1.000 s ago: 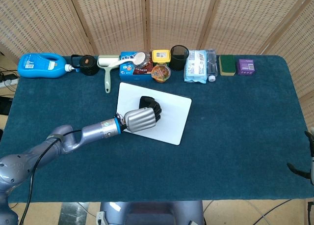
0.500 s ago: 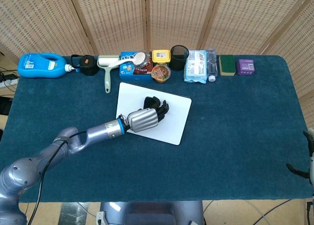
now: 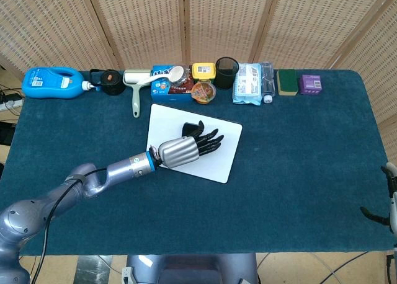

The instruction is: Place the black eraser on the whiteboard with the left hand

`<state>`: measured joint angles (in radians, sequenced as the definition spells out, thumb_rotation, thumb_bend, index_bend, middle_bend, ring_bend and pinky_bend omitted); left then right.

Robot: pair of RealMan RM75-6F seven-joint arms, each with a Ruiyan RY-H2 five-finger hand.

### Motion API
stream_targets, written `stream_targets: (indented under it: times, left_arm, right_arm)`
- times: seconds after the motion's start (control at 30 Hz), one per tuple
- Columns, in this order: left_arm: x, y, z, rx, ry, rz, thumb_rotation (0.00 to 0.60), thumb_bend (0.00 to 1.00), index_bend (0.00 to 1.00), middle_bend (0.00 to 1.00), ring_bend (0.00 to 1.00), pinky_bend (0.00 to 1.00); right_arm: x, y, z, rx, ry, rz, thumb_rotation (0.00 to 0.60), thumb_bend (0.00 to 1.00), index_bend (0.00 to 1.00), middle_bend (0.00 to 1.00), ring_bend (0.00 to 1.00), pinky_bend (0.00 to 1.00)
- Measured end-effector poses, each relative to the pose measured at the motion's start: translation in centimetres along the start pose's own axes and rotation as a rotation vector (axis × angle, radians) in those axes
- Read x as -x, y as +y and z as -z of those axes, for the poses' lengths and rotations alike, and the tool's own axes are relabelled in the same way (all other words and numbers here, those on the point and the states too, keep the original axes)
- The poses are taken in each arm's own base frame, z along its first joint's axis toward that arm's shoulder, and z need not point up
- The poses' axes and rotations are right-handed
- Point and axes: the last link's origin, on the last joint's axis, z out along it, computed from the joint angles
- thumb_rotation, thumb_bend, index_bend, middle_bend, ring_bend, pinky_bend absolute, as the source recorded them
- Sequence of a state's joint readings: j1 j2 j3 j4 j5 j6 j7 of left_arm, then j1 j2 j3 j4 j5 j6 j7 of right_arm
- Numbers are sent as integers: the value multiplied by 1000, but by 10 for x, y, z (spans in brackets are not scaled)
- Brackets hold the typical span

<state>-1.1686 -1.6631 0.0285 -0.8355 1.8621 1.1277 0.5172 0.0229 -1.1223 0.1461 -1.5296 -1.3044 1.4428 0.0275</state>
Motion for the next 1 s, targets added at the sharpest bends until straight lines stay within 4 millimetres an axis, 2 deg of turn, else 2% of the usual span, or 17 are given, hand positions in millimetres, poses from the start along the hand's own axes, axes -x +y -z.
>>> stream_targets:
  times: [0.23, 0.33, 0.43, 0.53, 0.63, 0.8, 1.0]
  left_arm:
    - [-9, -18, 23, -67, 3, 72, 600, 48, 0, 0, 39, 243]
    - [-16, -25, 40, -122, -18, 142, 600, 33, 0, 0, 39, 227]
    - [-23, -28, 69, -213, -58, 279, 600, 12, 0, 0, 36, 196]
    - [-34, -26, 104, -338, -116, 461, 600, 8, 0, 0, 15, 166]
    - [-44, -18, 152, -510, -207, 655, 600, 6, 0, 0, 0, 129]
    - [-47, 3, 251, -878, -429, 899, 600, 6, 0, 0, 0, 93]
    - [-58, 30, 315, -1166, -507, 1085, 600, 6, 0, 0, 0, 67]
  right_arm:
    - [-1, -2, 1, -8, -4, -6, 600, 28, 84, 103, 114, 100]
    - [-1, -3, 2, -14, -6, -8, 600, 28, 84, 102, 114, 100]
    - [-3, -5, 4, -24, 5, 0, 600, 27, 86, 101, 114, 99]
    - [-5, -6, 5, -31, 16, 18, 600, 27, 90, 100, 113, 99]
    - [-6, -7, 6, -39, 27, 28, 600, 27, 90, 100, 112, 99]
    - [-9, -8, 8, -46, 40, 31, 600, 28, 95, 99, 111, 99]
    - [-16, -5, 9, -47, 86, 69, 600, 14, 112, 99, 107, 99]
